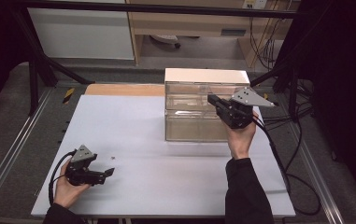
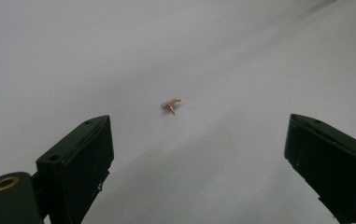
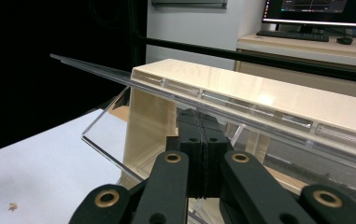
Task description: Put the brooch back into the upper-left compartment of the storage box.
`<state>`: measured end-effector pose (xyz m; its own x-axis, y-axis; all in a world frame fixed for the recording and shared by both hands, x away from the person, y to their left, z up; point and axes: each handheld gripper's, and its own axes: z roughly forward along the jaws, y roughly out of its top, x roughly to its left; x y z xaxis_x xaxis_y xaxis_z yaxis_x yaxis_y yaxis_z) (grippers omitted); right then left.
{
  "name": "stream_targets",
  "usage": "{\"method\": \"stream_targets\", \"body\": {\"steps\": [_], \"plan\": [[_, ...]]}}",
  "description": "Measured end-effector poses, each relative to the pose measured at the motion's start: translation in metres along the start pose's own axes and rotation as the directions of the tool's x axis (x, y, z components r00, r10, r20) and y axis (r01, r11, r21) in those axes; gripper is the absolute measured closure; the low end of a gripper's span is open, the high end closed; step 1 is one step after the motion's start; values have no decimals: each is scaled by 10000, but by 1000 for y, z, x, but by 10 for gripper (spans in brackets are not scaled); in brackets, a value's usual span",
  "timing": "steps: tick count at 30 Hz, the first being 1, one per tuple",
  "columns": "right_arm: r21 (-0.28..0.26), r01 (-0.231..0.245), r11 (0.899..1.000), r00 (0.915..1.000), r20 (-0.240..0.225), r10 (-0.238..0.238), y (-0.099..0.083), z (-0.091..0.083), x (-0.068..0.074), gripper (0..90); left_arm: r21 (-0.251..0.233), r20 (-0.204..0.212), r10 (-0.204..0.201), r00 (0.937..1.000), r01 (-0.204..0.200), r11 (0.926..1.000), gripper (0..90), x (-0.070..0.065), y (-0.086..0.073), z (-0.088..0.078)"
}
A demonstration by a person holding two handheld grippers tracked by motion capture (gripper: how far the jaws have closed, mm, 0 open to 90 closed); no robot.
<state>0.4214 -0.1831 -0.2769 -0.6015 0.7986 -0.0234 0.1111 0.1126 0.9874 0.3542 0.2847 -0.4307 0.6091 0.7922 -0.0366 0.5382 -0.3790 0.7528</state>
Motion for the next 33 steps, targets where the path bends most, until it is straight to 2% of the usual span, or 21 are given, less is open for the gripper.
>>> {"method": "stream_targets", "body": {"steps": [8, 13, 17, 21, 24, 33], "plan": [[30, 23, 10000, 10000, 12, -23, 1, 0, 0, 900, -197, -348, -270, 9990, 263, 9995, 100, 8, 15, 0], [46, 55, 10000, 10000, 26, -55, 0, 0, 0, 900, -71, -544, -489, 9973, 486, 9988, 146, 14, 25, 7], [54, 46, 10000, 10000, 43, -46, 1, 0, -1, 900, 58, -549, -609, 9966, 613, 9981, 193, 11, 31, 15], [70, 50, 10000, 10000, 48, -50, 1, 0, -1, 900, 374, -422, -347, 9985, 363, 9986, 267, 6, 31, 25], [83, 47, 10000, 10000, 56, -47, 1, -1, -1, 900, 557, -201, -347, 9992, 358, 9978, 332, 6, 28, 29], [64, 75, 10000, 10000, 41, -76, 0, 0, 0, 900, 941, -351, -194, 9992, 227, 9953, 509, 6, 25, 36]]}}
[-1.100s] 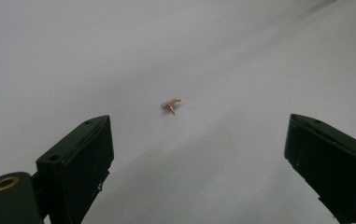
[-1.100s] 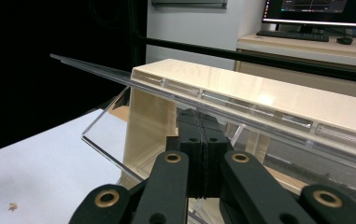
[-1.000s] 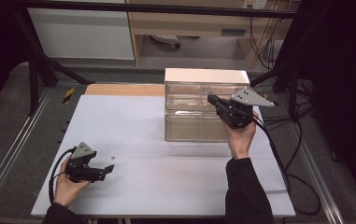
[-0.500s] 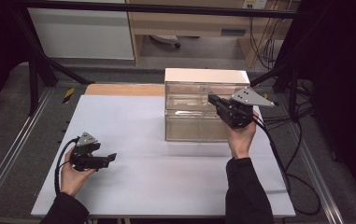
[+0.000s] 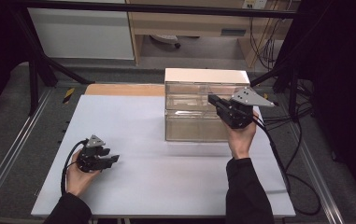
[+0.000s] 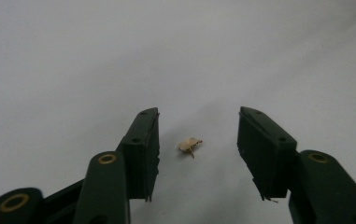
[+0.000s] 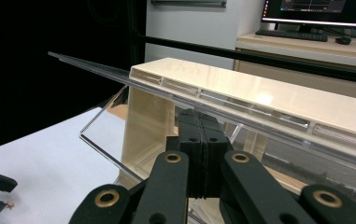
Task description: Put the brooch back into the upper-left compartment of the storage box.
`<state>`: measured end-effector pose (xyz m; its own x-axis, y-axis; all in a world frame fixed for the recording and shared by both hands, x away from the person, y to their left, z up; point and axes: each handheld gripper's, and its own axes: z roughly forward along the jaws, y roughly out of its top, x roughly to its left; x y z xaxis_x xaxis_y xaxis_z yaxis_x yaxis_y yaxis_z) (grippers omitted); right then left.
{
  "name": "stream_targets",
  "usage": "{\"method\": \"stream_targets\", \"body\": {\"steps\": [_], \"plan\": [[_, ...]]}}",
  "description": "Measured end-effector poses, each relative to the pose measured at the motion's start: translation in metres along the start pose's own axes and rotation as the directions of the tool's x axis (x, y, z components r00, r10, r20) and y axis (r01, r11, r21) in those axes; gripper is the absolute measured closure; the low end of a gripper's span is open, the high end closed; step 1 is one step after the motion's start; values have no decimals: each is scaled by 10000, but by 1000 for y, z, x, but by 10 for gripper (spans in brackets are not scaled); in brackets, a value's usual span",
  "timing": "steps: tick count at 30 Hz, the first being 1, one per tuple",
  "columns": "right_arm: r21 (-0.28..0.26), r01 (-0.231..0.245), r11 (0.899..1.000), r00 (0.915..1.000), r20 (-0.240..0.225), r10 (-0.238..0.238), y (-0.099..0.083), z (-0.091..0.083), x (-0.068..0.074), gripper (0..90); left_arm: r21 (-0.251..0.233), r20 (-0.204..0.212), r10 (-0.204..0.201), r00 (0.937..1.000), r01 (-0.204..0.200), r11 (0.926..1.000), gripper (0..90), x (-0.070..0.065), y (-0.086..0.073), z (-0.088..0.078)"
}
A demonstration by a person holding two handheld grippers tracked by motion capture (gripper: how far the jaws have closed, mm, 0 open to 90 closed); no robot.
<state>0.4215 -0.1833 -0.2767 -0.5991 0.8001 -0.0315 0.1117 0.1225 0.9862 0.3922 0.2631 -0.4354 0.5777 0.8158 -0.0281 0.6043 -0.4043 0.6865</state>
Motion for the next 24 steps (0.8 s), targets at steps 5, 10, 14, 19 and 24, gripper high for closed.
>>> {"method": "stream_targets", "body": {"steps": [5, 10, 14, 19, 24], "plan": [[-1, -54, 10000, 10000, -14, 54, -1, 1, 0, 900, 217, -139, 140, 9998, -137, 9997, 600, 1, -1, 5], [42, -38, 10000, 10000, -5, 38, 0, 1, 0, 900, 278, -178, 282, 9994, -277, 9992, 680, 0, -1, 7], [56, -35, 10000, 10000, -10, 35, 0, 1, 0, 900, 271, -165, 331, 9993, -326, 9991, 736, 0, -1, 7], [59, -27, 10000, 10000, -4, 27, 0, 1, 0, 900, 268, -93, 250, 9996, -247, 9993, 795, 1, -1, 7], [61, -15, 10000, 10000, -6, 15, 0, 1, -1, 900, 276, -153, 282, 9995, -277, 9992, 834, 1, -1, 8]]}}
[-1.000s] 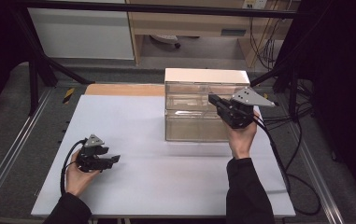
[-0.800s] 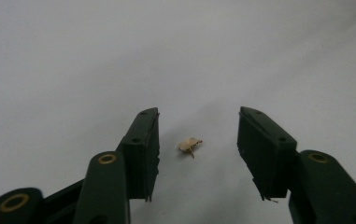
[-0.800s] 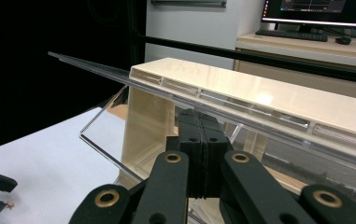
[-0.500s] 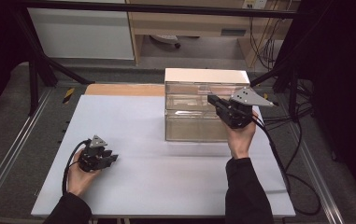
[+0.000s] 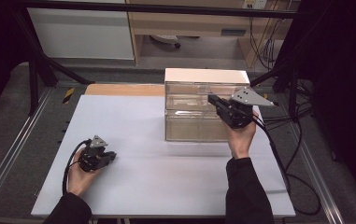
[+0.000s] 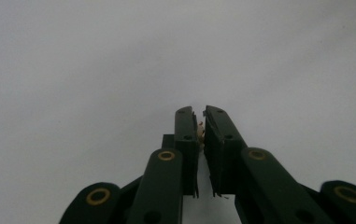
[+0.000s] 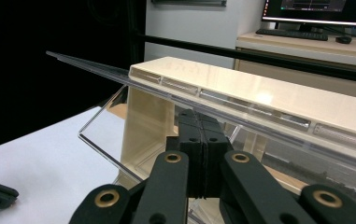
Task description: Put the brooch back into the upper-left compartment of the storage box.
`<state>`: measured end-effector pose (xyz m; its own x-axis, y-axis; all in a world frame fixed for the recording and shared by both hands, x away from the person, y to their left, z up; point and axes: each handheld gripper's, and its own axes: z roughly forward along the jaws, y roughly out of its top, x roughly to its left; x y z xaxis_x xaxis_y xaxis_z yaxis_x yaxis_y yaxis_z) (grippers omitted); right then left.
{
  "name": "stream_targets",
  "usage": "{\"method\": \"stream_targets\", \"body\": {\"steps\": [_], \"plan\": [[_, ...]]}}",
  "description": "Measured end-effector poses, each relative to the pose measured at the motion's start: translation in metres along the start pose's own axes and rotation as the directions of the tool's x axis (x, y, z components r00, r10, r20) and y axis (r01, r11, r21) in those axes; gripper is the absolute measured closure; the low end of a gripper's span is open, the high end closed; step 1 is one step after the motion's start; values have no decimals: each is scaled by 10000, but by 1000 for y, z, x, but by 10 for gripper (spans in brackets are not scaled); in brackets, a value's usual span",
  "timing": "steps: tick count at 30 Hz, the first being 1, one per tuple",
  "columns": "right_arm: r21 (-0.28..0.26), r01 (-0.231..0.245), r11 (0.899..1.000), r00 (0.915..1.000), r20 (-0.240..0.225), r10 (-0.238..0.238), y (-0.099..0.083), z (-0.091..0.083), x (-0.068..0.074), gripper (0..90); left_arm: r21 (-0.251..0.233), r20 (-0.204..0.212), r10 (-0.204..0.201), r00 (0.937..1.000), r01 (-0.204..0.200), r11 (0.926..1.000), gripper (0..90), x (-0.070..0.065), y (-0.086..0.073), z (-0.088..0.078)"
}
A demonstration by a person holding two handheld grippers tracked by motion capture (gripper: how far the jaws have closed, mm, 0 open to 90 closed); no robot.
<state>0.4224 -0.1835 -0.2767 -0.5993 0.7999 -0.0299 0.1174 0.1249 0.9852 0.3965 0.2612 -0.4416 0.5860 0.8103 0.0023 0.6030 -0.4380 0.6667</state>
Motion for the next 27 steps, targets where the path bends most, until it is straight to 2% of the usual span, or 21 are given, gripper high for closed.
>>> {"method": "stream_targets", "body": {"steps": [12, 27], "plan": [[-15, 30, 10000, 10000, 21, -30, 0, 0, -1, 900, -67, -95, 8, 10000, -9, 10000, 858, 1, 0, 0], [4, 13, 10000, 10000, 22, -13, 0, 0, -1, 900, -252, -11, -269, 9996, 268, 9993, 882, 3, -1, -1]]}}
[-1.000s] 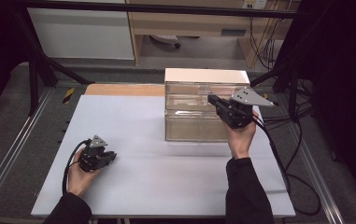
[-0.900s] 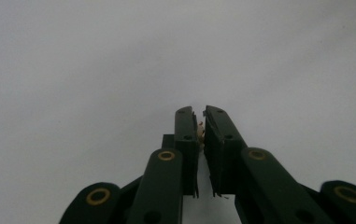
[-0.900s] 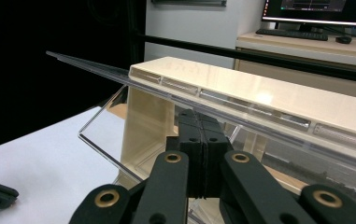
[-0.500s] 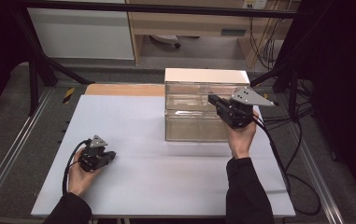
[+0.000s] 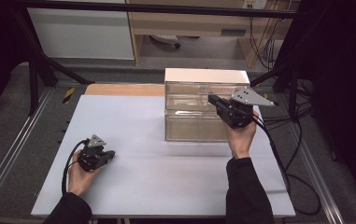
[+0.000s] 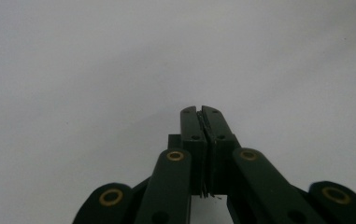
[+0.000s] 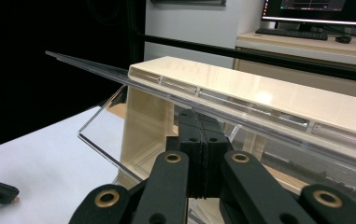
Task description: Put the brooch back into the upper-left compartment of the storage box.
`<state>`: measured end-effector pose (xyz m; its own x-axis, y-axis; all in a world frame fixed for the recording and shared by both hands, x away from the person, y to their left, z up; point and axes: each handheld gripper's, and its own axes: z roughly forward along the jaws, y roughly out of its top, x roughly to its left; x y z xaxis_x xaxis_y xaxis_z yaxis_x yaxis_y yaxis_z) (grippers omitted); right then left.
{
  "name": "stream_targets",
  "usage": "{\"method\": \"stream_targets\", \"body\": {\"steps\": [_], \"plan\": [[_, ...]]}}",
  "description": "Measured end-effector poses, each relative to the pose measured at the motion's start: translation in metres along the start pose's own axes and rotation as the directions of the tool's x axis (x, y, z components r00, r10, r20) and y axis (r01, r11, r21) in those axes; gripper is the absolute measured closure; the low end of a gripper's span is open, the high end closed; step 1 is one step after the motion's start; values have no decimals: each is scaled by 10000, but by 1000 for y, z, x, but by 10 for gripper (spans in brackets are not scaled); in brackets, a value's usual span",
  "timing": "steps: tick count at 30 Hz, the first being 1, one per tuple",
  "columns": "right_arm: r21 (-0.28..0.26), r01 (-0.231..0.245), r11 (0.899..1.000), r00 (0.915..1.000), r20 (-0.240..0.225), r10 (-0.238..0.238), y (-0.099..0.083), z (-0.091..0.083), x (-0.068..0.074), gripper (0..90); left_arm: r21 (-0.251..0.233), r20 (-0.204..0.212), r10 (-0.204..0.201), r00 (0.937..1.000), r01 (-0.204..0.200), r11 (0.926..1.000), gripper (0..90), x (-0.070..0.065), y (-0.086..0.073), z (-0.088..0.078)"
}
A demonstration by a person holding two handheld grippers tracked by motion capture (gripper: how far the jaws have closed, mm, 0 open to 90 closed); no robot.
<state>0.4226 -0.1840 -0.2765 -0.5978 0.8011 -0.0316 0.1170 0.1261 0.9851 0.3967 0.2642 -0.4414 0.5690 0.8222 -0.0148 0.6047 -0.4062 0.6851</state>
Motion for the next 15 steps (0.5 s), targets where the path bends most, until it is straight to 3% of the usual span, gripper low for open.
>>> {"method": "stream_targets", "body": {"steps": [15], "plan": [[-12, -28, 10000, 10000, -17, 28, 0, 0, 1, 900, -285, 82, -153, 9998, 156, 9995, 884, 0, 0, -5]]}}
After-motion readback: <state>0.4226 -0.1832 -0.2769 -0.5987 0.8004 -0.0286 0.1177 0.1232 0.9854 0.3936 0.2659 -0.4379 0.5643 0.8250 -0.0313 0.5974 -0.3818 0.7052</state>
